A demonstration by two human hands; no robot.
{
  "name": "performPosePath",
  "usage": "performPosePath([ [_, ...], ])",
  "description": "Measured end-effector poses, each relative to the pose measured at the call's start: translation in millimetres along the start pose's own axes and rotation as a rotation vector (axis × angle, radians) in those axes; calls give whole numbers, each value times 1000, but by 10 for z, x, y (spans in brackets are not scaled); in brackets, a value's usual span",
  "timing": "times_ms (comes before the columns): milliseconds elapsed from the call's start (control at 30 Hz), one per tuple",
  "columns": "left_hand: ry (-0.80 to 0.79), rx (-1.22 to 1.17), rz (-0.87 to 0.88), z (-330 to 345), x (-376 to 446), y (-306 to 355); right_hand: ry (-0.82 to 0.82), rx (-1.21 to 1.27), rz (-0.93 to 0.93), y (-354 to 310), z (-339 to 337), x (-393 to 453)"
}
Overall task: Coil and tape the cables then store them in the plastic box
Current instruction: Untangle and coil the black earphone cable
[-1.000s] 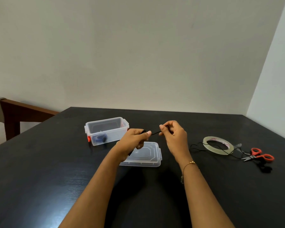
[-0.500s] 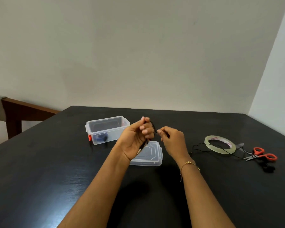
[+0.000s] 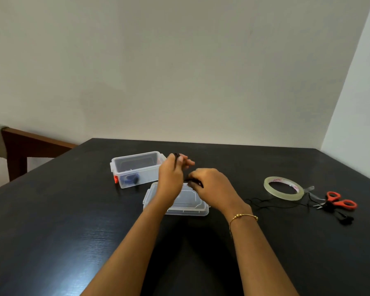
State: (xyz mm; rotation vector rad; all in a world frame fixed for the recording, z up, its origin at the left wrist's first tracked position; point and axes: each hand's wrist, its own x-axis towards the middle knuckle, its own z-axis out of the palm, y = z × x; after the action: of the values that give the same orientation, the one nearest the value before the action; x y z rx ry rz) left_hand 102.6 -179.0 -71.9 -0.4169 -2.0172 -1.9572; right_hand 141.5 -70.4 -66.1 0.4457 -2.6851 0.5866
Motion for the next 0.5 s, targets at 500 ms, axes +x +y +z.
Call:
performPosePath([
  [500,-567,-12,-400,-195,-52,131,499,-32,-46,166,-51,-60],
])
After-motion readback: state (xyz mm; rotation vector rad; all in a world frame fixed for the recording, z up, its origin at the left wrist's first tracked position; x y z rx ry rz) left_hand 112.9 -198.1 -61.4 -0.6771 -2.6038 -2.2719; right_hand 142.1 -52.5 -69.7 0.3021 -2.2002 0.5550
